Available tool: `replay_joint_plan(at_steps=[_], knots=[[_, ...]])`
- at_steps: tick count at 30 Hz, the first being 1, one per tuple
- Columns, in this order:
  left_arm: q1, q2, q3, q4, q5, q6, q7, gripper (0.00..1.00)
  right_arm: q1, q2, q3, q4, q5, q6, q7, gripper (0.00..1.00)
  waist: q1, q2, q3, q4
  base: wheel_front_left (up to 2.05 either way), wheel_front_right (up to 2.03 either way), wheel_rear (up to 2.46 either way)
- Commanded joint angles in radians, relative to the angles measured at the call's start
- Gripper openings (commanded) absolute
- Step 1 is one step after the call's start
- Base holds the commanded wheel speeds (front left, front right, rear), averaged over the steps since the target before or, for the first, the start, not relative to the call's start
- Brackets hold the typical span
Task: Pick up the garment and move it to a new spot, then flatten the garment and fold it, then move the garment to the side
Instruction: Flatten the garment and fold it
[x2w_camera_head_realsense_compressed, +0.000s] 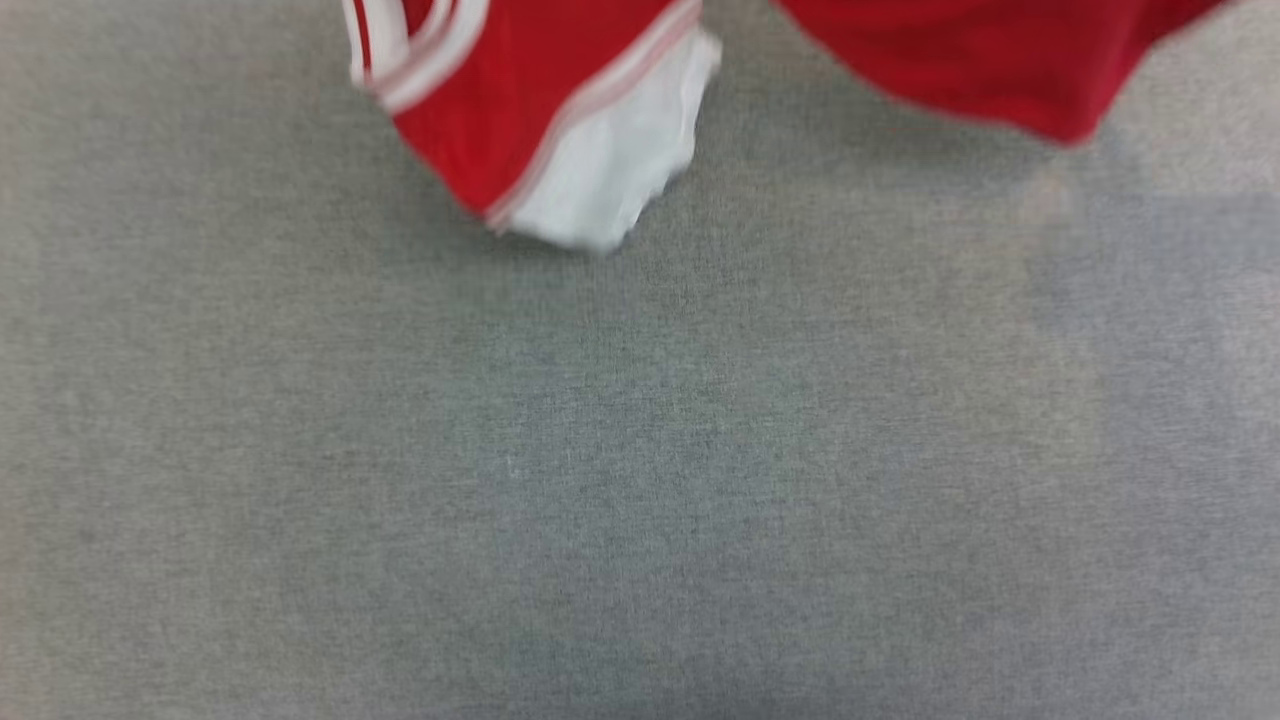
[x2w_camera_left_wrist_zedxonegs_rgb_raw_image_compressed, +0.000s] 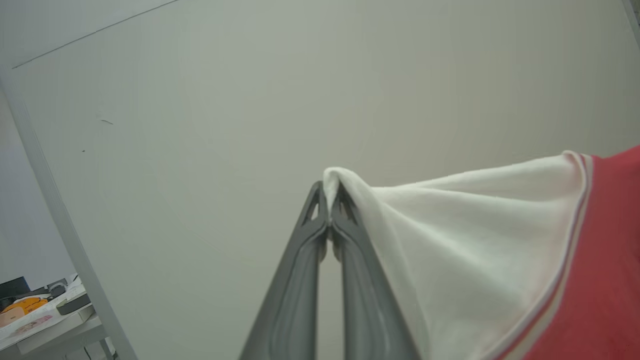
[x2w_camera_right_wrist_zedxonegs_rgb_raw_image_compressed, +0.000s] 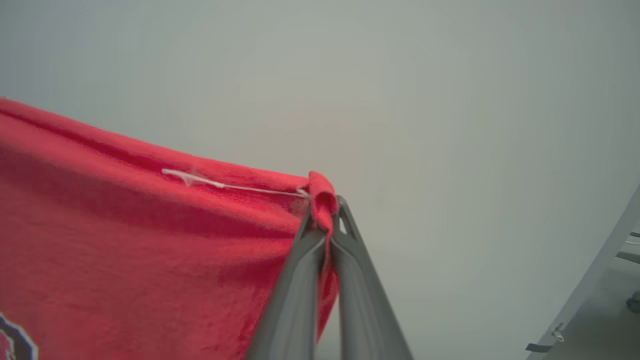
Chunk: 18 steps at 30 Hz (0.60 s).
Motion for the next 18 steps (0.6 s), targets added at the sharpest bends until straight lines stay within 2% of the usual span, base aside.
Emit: replay_joint_plan(at_steps=[1,5,11,18], knots=[[-0.067,-0.009,-0.003,0.049,0.016,-0.016,-0.002,0.0,-0.056,0.005,0.013,0.041,-0.017,-0.001,-0.021,0.0,-0.0001,0.012,0.133,-0.013,0.0,0.0,0.0],[-0.235,-0.039,-0.026,0.205,0.055,-0.051,-0.02,0.0,-0.208,0.039,0.041,0.184,-0.059,-0.001,-0.087,0.0,-0.0001,0.012,0.189,-0.018,0.0,0.0,0.0],[-0.44,-0.105,-0.033,0.436,0.073,-0.068,-0.066,0.0,-0.415,0.117,0.031,0.427,-0.117,-0.001,-0.184,0.0,-0.0001,0.012,0.244,-0.022,0.0,0.0,0.0],[-0.515,-0.153,-0.061,0.651,0.092,-0.081,-0.185,0.0,-0.55,0.179,0.04,0.613,-0.197,-0.001,-0.357,0.0,-0.0001,0.012,0.29,-0.005,0.0,0.0,0.0]])
